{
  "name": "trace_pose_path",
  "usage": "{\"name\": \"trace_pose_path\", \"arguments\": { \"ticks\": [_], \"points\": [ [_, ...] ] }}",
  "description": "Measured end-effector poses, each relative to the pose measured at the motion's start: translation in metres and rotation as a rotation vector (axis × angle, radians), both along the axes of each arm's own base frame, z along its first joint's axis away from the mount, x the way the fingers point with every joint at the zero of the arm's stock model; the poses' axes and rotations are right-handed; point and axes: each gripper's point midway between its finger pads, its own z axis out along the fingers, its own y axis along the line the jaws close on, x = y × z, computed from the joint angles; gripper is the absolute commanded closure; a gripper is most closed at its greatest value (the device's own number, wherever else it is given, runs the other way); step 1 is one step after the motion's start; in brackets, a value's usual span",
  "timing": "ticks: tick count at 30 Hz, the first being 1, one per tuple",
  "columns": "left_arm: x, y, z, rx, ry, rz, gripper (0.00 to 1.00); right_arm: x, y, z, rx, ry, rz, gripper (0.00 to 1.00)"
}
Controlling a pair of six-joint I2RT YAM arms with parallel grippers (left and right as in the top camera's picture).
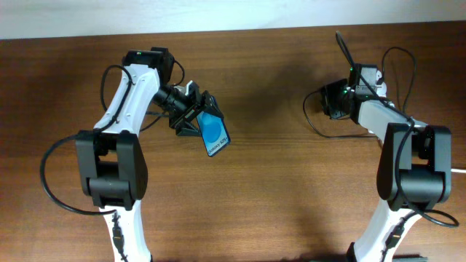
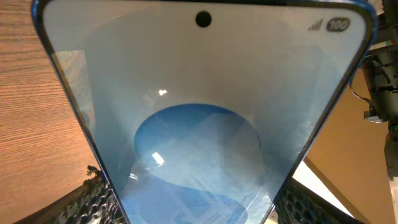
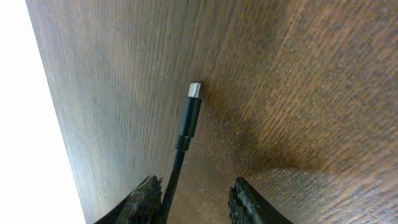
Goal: Plug charger to phone and switch on socket
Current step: 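Reach the right gripper to the black cable end and grasp it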
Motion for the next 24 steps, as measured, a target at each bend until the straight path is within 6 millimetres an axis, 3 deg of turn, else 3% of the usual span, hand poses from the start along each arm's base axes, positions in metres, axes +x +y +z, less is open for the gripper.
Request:
{"name": "trace_pose_path", "arguments": {
  "ticks": [8,15,24],
  "points": [
    [0.0000,0.0000,0.0000,0.000,0.000,0.000,0.42,0.0033,0.0027,0.0036,0.028,-0.015,-0.007,0.64],
    [0.0000,0.0000,0.0000,0.000,0.000,0.000,0.42,0.0086,0.0086,0.0084,0.040,-0.041,-0.003,0.76],
    [0.0000,0.0000,0.0000,0.000,0.000,0.000,0.42,0.0097,0.0065,0.0083,0.029,-0.042,-0.017,0.76]
  ]
}}
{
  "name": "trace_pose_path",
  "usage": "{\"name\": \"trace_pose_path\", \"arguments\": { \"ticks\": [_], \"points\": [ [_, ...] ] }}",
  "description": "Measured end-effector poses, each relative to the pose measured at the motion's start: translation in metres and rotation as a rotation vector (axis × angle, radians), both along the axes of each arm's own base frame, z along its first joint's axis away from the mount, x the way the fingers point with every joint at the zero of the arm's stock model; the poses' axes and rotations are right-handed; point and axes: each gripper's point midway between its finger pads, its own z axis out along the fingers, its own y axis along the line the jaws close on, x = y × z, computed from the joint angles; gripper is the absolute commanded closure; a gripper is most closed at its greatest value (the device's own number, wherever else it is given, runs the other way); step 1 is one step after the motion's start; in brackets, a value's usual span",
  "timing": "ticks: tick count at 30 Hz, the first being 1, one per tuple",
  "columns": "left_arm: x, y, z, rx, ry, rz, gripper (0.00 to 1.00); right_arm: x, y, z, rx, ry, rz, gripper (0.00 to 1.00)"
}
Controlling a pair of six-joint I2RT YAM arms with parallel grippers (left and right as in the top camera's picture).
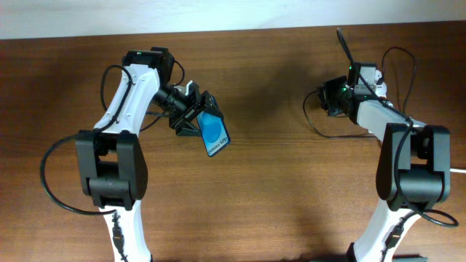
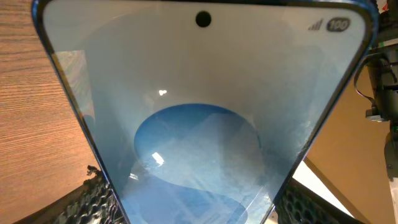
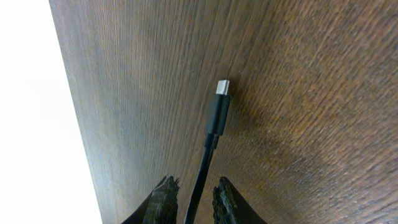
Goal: Plug charger to phone and switch on socket
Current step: 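Reach the right gripper to the black cable end and grasp it, then carry the cable plug with the right gripper toward the phone's bottom port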
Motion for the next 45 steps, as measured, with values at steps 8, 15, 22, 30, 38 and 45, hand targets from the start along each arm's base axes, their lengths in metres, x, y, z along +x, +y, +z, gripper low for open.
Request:
{"name": "trace_pose_path", "arguments": {
  "ticks": [8,15,22,30,38,45],
  "points": [
    [0.000,0.000,0.000,0.000,0.000,0.000,0.42,0.002,0.002,0.000,-0.019,-0.004,-0.007,0.80],
    [0.000,0.000,0.000,0.000,-0.001,0.000,0.42,0.002,0.001,-0.001,-0.034,-0.003,-0.017,0.81],
    [0.000,0.000,0.000,0.000,-0.001,0.000,0.41,0.005,-0.001,0.001,-0.044,-0.015,-0.027,0.76],
    [0.000,0.000,0.000,0.000,-0.001,0.000,0.41,0.006,0.009,-0.014,-0.031,0.002,-0.022,0.77],
    [0.000,0.000,0.000,0.000,-0.001,0.000,0.41,0.007,-0.010,-0.013,-0.023,-0.002,-0.059,0.82],
    [0.000,0.000,0.000,0.000,0.000,0.000,0.41,0.006,-0.006,-0.012,0.001,-0.004,-0.042,0.76]
  ]
}}
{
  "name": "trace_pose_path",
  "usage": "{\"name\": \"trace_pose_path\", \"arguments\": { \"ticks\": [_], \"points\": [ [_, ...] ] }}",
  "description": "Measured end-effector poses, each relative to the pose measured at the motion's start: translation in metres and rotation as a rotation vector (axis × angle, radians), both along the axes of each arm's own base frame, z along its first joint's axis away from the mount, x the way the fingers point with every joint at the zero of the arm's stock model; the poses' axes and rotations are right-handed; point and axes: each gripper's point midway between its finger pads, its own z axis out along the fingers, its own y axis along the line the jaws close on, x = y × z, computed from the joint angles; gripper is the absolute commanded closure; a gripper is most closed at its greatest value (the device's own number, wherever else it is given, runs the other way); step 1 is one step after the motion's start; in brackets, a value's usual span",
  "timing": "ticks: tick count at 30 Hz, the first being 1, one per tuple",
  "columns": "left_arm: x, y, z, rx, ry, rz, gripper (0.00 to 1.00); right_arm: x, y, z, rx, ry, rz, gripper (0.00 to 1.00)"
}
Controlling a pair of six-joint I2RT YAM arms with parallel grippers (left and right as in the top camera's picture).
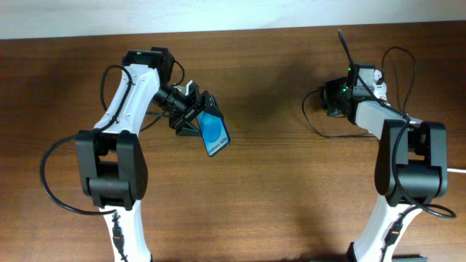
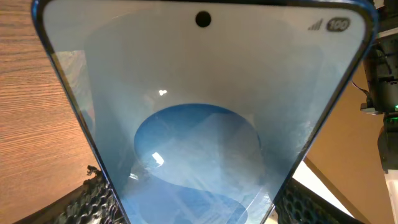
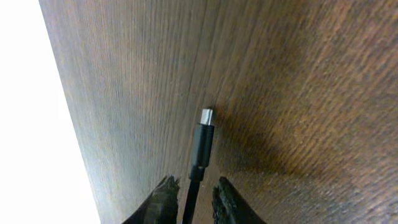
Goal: Plug charger to phone and switch on socket
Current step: 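Carry the cable plug with the right gripper toward the phone's bottom port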
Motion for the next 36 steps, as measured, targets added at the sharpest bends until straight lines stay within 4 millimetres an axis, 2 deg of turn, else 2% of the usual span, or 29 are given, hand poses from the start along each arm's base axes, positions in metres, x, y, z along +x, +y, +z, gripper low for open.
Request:
{"name": "trace_pose_path", "arguments": {
  "ticks": [5,8,13,16,18,20,23,24,25,26,27,29,31,33,36],
  "points": [
    [0.000,0.000,0.000,0.000,0.000,0.000,0.41,0.000,0.001,0.000,0.005,-0.001,0.005,0.82],
    [0.000,0.000,0.000,0.000,0.000,0.000,0.41,0.000,0.001,0.000,0.004,-0.001,0.006,0.96],
    [0.000,0.000,0.000,0.000,-0.001,0.000,0.42,0.004,0.007,0.006,0.009,-0.037,0.054,0.96],
    [0.000,0.000,0.000,0.000,0.000,0.000,0.42,0.001,0.017,0.008,-0.007,-0.063,0.157,0.96],
    [0.000,0.000,0.000,0.000,0.000,0.000,0.42,-0.010,0.027,0.011,-0.007,-0.050,0.252,0.96],
    [0.000,0.000,0.000,0.000,0.001,0.000,0.42,-0.023,0.038,0.030,-0.015,-0.060,0.355,0.96],
    [0.000,0.000,0.000,0.002,-0.001,-0.001,0.43,-0.064,0.049,0.081,-0.069,-0.061,0.520,0.96],
    [0.000,0.000,0.000,0.001,0.000,0.000,0.42,-0.087,0.053,0.101,-0.097,-0.059,0.590,0.96],
    [0.000,0.000,0.000,-0.001,-0.001,0.000,0.43,-0.114,0.058,0.130,-0.149,-0.086,0.682,0.96],
    [0.000,0.000,0.000,-0.001,0.000,0.000,0.43,-0.125,0.060,0.139,-0.163,-0.092,0.720,0.96],
    [0.000,0.000,0.000,0.002,-0.001,-0.001,0.43,-0.145,0.063,0.150,-0.183,-0.089,0.775,0.96],
    [0.000,0.000,0.000,-0.001,-0.001,0.000,0.43,-0.203,0.076,0.181,-0.253,-0.114,0.945,0.96],
    [0.001,0.000,0.000,-0.001,-0.004,0.000,0.43,-0.235,0.092,0.192,-0.276,-0.129,1.062,0.96],
    [0.002,0.000,0.000,-0.001,-0.012,-0.001,0.43,-0.263,0.119,0.202,-0.307,-0.179,1.215,0.96],
    [0.004,0.000,-0.001,-0.001,-0.019,-0.001,0.43,-0.290,0.162,0.206,-0.341,-0.259,1.435,0.96]
  ]
}}
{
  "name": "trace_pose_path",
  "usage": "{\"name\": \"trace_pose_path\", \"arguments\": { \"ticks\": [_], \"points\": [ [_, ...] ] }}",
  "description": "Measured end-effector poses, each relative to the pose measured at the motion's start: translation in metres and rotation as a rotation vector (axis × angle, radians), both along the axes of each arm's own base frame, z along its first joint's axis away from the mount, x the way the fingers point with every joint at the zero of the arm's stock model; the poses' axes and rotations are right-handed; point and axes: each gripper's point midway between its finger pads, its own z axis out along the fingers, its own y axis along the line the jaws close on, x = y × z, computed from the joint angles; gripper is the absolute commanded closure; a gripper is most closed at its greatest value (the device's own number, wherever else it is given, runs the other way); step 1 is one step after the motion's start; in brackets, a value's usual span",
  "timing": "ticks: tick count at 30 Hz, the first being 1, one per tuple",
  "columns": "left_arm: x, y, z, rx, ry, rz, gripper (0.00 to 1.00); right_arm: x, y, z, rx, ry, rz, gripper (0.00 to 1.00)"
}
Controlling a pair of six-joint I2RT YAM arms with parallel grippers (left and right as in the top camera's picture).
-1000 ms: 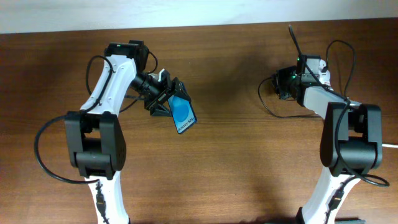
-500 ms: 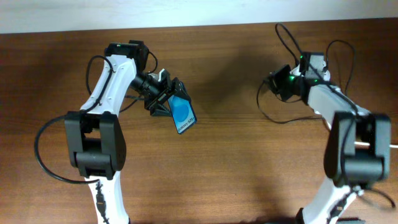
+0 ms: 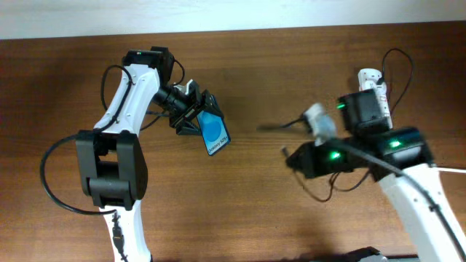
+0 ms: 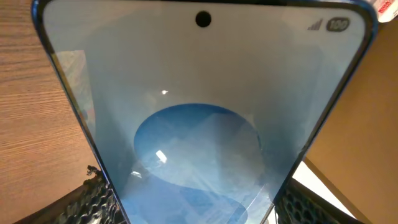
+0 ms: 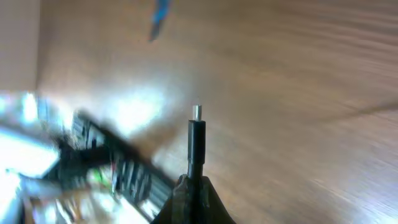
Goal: Plug charger to phone and switch on socket
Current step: 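Carry the cable plug with the right gripper toward the phone's bottom port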
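Observation:
My left gripper (image 3: 195, 116) is shut on the phone (image 3: 213, 135) and holds it tilted above the table's left half. The lit blue screen (image 4: 199, 124) fills the left wrist view, between the meshed fingers (image 4: 93, 199). My right gripper (image 3: 290, 155) is right of the centre, blurred, and shut on the black charger cable. The plug (image 5: 196, 134) sticks straight out of the jaws, its metal tip toward the far-off phone (image 5: 160, 15). A white socket piece (image 3: 371, 78) stands at the back right.
The brown wooden table (image 3: 255, 211) has a pale strip along its far edge. Black cable (image 3: 324, 195) loops under the right arm. The left arm (image 5: 93, 162) shows as a blurred shape in the right wrist view.
My right gripper, at the back right with its jaws close around the cable on the table, is now shut on it and near the centre. The phone has not moved.
The left gripper held the phone up throughout. The right gripper first stood wide open around the cable at the table's back right, then with its jaws closer around it at two moments. Now it grips the cable, lifted and aimed toward the phone.

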Motion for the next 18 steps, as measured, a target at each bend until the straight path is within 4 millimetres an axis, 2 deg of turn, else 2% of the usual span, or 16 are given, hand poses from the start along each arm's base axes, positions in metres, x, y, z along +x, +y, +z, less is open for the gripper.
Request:
{"name": "trace_pose_path", "arguments": {
  "ticks": [3,6,9,14,16,18],
  "points": [
    [0.000,0.000,0.000,0.003,-0.001,0.000,0.43,-0.015,0.024,-0.004,-0.050,-0.043,0.124,0.96],
    [0.000,0.000,0.000,0.003,-0.002,0.000,0.43,-0.017,0.045,-0.012,-0.087,-0.077,0.207,0.96],
    [0.000,0.000,-0.001,0.004,-0.002,-0.001,0.43,0.000,0.068,-0.031,-0.130,-0.087,0.190,0.96],
    [0.002,0.001,-0.001,0.006,-0.011,-0.001,0.43,0.031,0.087,-0.058,-0.137,-0.018,0.054,0.96],
    [0.002,0.001,-0.001,0.008,-0.013,-0.001,0.43,0.037,0.096,-0.062,-0.121,-0.024,0.045,0.96],
    [0.002,0.001,-0.002,0.008,-0.013,-0.001,0.43,0.030,0.108,-0.070,-0.127,0.003,0.061,0.96]
  ]
}}
